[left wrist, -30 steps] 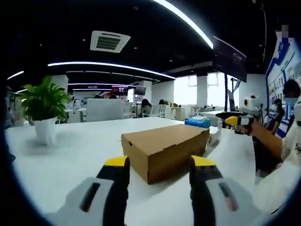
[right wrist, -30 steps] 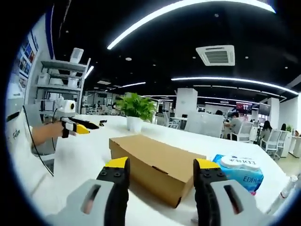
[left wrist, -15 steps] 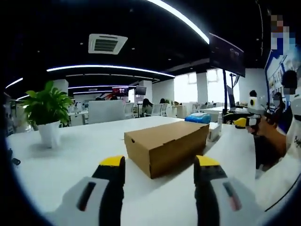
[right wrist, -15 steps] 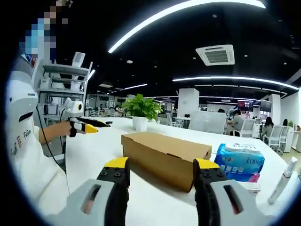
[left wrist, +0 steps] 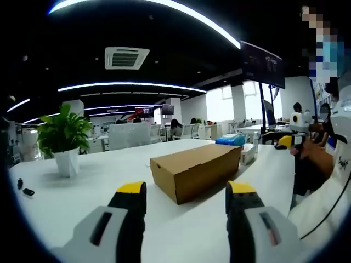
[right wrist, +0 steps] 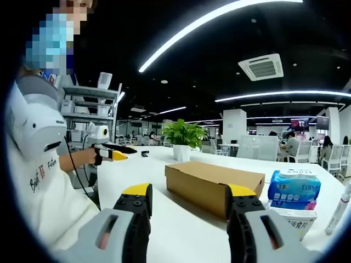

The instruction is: Operate the shoe box by opening the lid, removing the specified soft item, and placing it in the target area until the item is outside and the box remains undamaged.

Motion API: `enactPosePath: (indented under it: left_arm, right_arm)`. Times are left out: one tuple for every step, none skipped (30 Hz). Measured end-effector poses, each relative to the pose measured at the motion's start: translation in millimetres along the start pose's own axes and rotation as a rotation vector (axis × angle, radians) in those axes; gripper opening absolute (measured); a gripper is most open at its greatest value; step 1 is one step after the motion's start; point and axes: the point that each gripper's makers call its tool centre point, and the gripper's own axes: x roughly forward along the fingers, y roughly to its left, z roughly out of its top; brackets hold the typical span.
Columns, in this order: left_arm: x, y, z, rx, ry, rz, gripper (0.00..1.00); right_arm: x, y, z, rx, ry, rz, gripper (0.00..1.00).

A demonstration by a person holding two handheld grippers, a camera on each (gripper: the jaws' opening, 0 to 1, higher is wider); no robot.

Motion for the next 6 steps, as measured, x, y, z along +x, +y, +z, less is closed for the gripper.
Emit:
enactPosePath:
  left_arm:
    - [0.2,-0.5,0.9,-0.001,-0.002,-0.001,0.59]
    - [1.2,-2.5,2.4,0.000,-0.006,-0.007,0.59]
    - [2.5,-3.4,2.7,0.000,-0.008,-0.009,0.59]
    - [3.9,-4.2,3.0,0.001,-0.011,-0.011,0.59]
    - [4.6,-5.5,2.4,-0.003,-0.009,-0.016,0.59]
    - [4.6,-5.5,2.4,-0.003,-0.009,-0.016,0.59]
  right_arm:
    - [0.8,-0.3,-1.2,-0.013,0.006,-0.002,0.54]
    - [0.8,-1.0,-1.6,-0.015,0.007,-0.004,0.54]
    - [0.8,-1.6,-1.9,-0.016,0.008,-0.006,0.54]
    - [0.9,-2.2,-2.2,-0.017,0.009,-0.008,0.54]
    - [0.7,-3.3,-2.5,-0.012,0.008,-0.010,0.54]
    - [0.7,-3.3,-2.5,-0.012,0.008,-0.010,0.54]
